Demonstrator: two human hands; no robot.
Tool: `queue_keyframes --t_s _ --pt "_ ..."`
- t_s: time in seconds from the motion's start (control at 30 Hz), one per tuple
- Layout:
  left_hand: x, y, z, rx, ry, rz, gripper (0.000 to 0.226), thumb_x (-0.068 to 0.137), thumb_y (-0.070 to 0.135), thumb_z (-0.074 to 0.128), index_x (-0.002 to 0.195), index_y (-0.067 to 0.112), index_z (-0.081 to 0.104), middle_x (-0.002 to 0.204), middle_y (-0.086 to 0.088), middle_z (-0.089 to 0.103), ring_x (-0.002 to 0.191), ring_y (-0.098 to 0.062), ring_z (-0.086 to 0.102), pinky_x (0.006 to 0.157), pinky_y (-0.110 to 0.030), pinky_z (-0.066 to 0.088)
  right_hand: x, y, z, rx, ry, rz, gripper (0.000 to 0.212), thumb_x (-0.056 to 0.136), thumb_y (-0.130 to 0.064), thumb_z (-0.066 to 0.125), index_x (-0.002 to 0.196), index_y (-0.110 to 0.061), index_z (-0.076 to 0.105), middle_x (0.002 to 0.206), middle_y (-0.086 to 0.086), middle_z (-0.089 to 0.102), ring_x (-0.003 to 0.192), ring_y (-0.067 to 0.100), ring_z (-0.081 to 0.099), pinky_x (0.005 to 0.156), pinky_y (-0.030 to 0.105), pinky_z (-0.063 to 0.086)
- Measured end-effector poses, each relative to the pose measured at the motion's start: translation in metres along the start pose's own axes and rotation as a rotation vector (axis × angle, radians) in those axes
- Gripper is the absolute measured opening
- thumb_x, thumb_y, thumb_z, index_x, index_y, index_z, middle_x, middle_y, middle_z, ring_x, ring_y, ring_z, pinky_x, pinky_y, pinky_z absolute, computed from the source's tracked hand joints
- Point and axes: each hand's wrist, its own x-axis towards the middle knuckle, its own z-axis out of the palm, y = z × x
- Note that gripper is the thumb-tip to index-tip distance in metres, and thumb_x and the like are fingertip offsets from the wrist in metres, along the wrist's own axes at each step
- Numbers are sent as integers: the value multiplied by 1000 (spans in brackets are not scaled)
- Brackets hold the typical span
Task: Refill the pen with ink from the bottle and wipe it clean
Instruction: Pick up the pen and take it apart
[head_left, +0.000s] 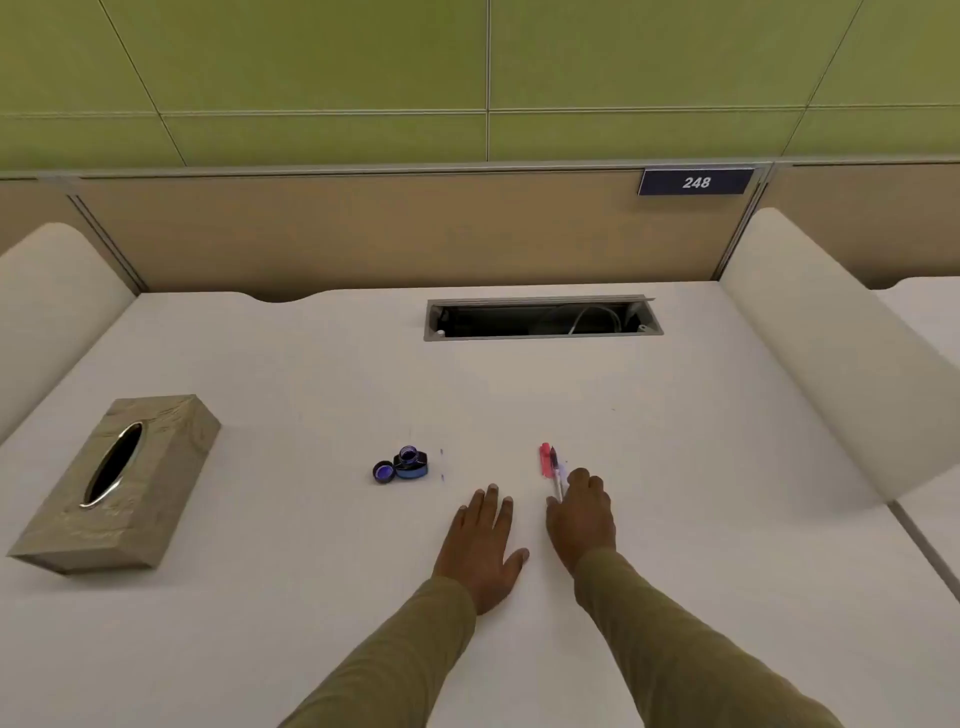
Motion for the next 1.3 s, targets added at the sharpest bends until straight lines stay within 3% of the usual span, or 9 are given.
queue_keyframes --t_s 0.33,0.5,0.57,0.7,0.83,0.97,1.1,1.2,1.3 --pt "7 5 -5 29 -14 -30 71 99 55 25 156 17 4 164 -7 -6 151 -26 -2 121 -39 3 18 12 -7 21 -46 16 25 97 -18 55 119 -6 53 114 13 61 99 29 62 85 35 50" --pt "19 5 -25 -82 96 3 60 100 49 31 149 14 33 156 -6 32 142 -23 28 115 -36 27 9 7 -12 170 -18 -14 24 98 -20 57 119 -10 59 109 8 65 87 18 56 84 29 48" --pt "26 4 -36 -264 148 5 52 100 44 36 142 14 45 144 -4 48 132 -22 40 108 -35 34 1 0 -14 221 -4 -93 21 97 -18 59 116 -12 63 100 5 65 83 16 57 81 26 49" --pt "36 -2 -64 -856 222 -147 29 100 30 45 114 16 66 119 -2 65 112 -20 55 96 -30 41 -20 -19 -16 366 34 -213 12 95 -13 62 105 -15 68 87 -1 66 75 13 60 70 12 44" --pt "30 -17 -100 -1320 122 -232 28 100 21 45 105 15 72 109 -5 72 96 -18 61 80 -32 47 -40 -47 -15 608 -135 -130 14 99 -15 56 104 -22 68 86 -2 70 79 15 66 74 28 59" --pt "17 -44 -119 -1485 83 -158 29 101 16 45 105 11 73 106 -8 73 95 -19 64 85 -41 50 -56 -81 -22 821 -288 -75 19 103 -18 51 109 -22 69 88 2 70 85 24 67 75 31 60" --pt "9 -67 -127 -1573 73 -135 26 100 15 48 102 8 73 101 -9 73 95 -22 65 75 -35 52 -64 -107 -24 935 -426 2 23 104 -24 50 111 -20 72 94 8 69 85 18 66 78 31 59" --pt "2 -81 -131 -1597 74 -126 23 98 15 51 98 10 74 98 -8 74 96 -22 64 79 -39 48 -68 -120 -22 957 -522 -16 28 105 -28 48 111 -16 73 98 12 72 84 15 67 81 35 57" --pt "-4 -92 -134 -1532 111 -128 21 96 16 55 93 14 75 96 -7 75 101 -23 65 86 -39 48 -73 -133 -15 919 -514 -26 26 104 -24 49 108 -13 73 92 9 75 82 16 68 79 33 57"
